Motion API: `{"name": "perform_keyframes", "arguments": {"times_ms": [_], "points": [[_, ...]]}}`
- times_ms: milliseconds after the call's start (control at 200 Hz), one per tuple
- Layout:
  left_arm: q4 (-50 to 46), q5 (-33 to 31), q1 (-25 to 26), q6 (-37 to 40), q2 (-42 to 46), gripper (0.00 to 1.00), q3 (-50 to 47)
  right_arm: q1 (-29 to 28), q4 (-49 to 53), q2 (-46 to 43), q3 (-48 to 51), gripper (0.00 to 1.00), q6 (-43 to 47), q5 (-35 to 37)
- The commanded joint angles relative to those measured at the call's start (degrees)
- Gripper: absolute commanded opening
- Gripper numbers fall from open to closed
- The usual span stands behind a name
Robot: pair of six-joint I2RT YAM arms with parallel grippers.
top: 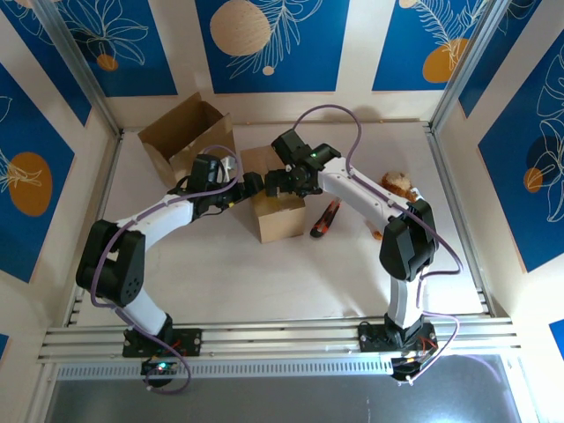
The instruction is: Unpack the express box
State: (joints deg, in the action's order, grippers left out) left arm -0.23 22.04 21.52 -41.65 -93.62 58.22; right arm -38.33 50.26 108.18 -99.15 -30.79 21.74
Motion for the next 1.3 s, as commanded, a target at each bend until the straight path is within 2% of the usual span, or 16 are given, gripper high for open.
{"name": "perform_keyframes", "arguments": {"times_ms": [0, 340, 620, 910, 1226, 1291], "points": [[-11.41, -3.35, 1.25, 2.21, -4.30, 1.00, -2.94, -0.60, 3.83, 3.15, -0.80, 0.96, 2.05, 6.21], [-10.70, -1.84, 1.25, 2.36, -4.29, 1.00, -2.36, -3.66, 11.63, 10.39, -11.32, 0.87, 9.14, 15.59], [-9.70, -0.26, 1.25, 2.36, -4.99, 1.00, -2.10, -5.48, 14.52, 13.97, -12.84, 0.83, 8.99, 17.38], [-8.67, 1.49, 1.25, 2.27, -5.08, 1.00, -1.79, -8.15, 19.17, 17.85, -15.22, 0.81, 7.20, 23.08], [-9.96, 1.37, 1.25, 3.44, -4.83, 1.00, -1.70, -9.08, 26.18, 22.46, -18.41, 0.62, 1.86, 29.54], [-10.25, 1.17, 1.27, 3.69, -4.81, 1.00, -1.83, -9.29, 28.06, 23.18, -19.50, 0.51, 0.89, 31.85]]}}
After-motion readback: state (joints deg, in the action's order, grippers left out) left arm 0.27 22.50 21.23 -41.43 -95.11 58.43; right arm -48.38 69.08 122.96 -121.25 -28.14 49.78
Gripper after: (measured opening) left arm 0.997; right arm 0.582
